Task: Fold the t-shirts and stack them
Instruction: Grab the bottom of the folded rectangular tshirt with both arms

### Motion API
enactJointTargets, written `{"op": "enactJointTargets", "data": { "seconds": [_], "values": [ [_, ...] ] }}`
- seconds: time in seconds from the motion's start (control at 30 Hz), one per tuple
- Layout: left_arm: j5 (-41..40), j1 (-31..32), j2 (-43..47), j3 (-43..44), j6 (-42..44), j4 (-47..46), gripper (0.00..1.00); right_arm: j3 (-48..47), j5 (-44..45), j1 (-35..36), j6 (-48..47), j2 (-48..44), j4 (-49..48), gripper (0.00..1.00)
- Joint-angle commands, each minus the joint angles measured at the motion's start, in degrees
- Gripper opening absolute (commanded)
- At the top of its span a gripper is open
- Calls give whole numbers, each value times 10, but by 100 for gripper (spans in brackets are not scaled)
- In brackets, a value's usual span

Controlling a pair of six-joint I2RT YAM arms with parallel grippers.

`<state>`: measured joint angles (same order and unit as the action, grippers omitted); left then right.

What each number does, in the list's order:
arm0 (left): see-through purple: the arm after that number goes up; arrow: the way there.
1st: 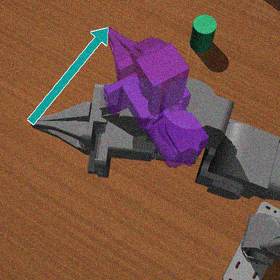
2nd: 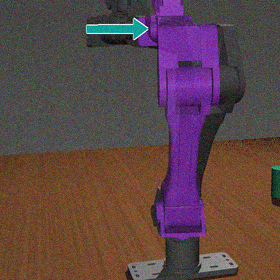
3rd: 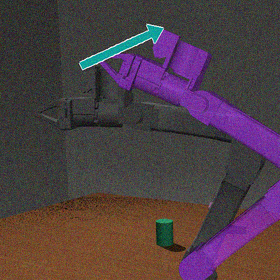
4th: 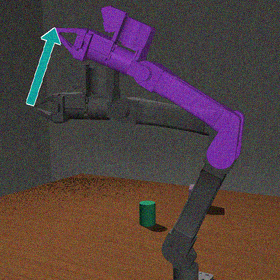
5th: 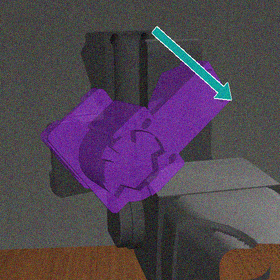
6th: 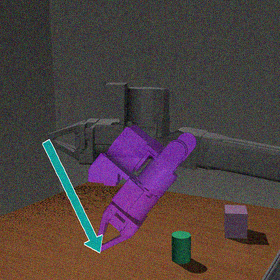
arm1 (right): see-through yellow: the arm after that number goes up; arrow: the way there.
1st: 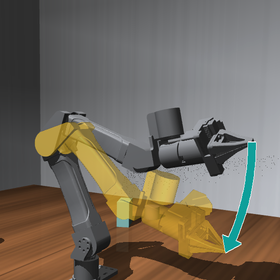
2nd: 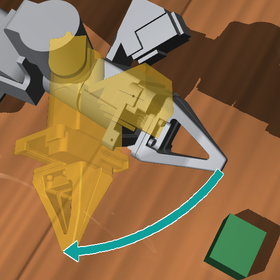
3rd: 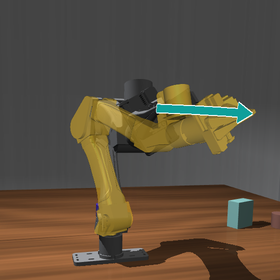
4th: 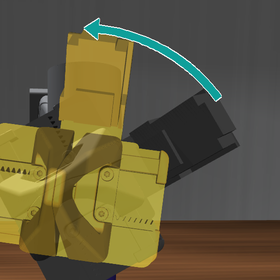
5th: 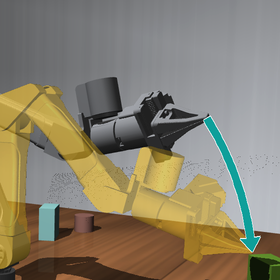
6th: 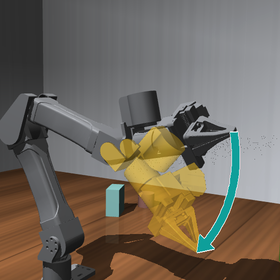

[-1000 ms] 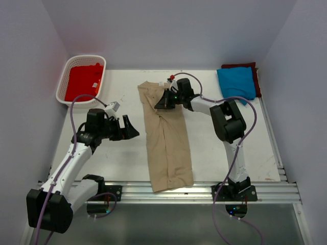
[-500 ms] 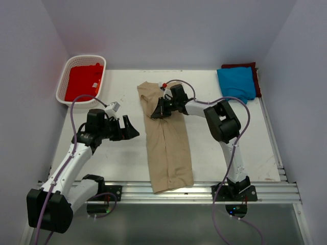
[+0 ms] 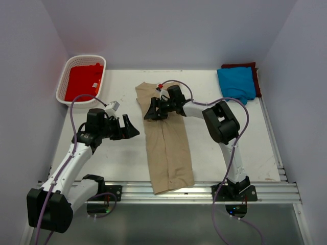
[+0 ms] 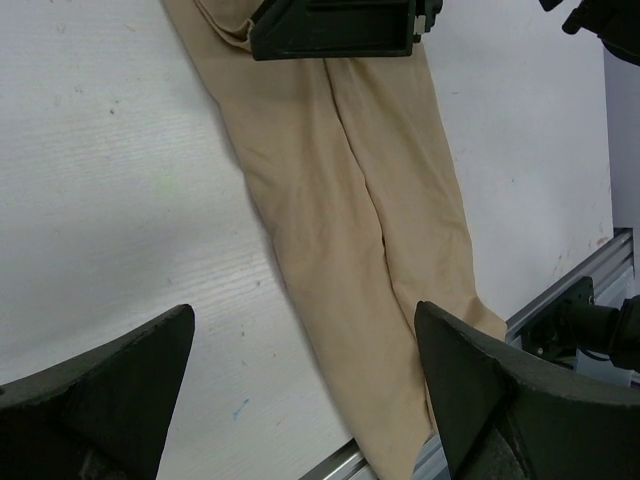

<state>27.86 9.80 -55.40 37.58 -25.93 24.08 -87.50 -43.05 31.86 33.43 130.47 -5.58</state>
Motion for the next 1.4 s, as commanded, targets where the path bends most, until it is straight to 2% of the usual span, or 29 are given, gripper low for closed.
{"op": "enactJointTargets", "data": {
  "seconds": [0.0, 0.1, 0.23, 0.3, 0.33, 0.4, 0.43, 0.53, 0.57, 0.73, 0.83, 0.93, 1.1, 1.37],
  "values": [
    [5, 1, -8, 6, -11, -57, 95, 13, 1, 0, 12, -55, -24, 74],
    [11, 2, -29, 26, -18, -86, 86, 20, 1, -7, 37, -101, -59, 73],
    [31, 1, -59, 54, -38, -147, 67, 22, 10, -24, 54, -171, -85, 73],
    [48, 1, -84, 59, -48, -200, 59, 23, 53, -31, 59, -208, -73, 68],
    [52, 1, -95, 64, -55, -220, 43, 18, 76, -36, 54, -217, -29, 61],
    [69, 1, -143, 77, -63, -274, 25, -14, 144, -37, 5, -232, 53, 10],
    [79, 1, -183, 89, -72, -290, 2, -30, 241, -38, -25, -233, 146, 0],
    [95, 2, -253, 123, -90, -348, 0, -76, 326, -43, -57, -201, 247, 0],
    [102, 1, -303, 136, -98, -371, 0, -87, 337, -45, -69, -189, 260, 0],
    [111, 1, -474, 249, -134, -392, 0, -152, 323, -63, -74, -118, 288, 0],
    [108, 0, -519, 300, -149, -402, 0, -179, 325, -72, -68, -81, 290, 0],
    [101, 0, -580, 347, -144, -373, 0, -200, 329, -84, -54, -49, 288, 0],
    [85, 0, -617, 369, -142, -373, 0, -236, 330, -94, -54, 3, 291, 0],
    [41, -4, -707, 446, -139, -287, 0, -336, 329, -109, -45, 106, 320, 0]
  ]
}}
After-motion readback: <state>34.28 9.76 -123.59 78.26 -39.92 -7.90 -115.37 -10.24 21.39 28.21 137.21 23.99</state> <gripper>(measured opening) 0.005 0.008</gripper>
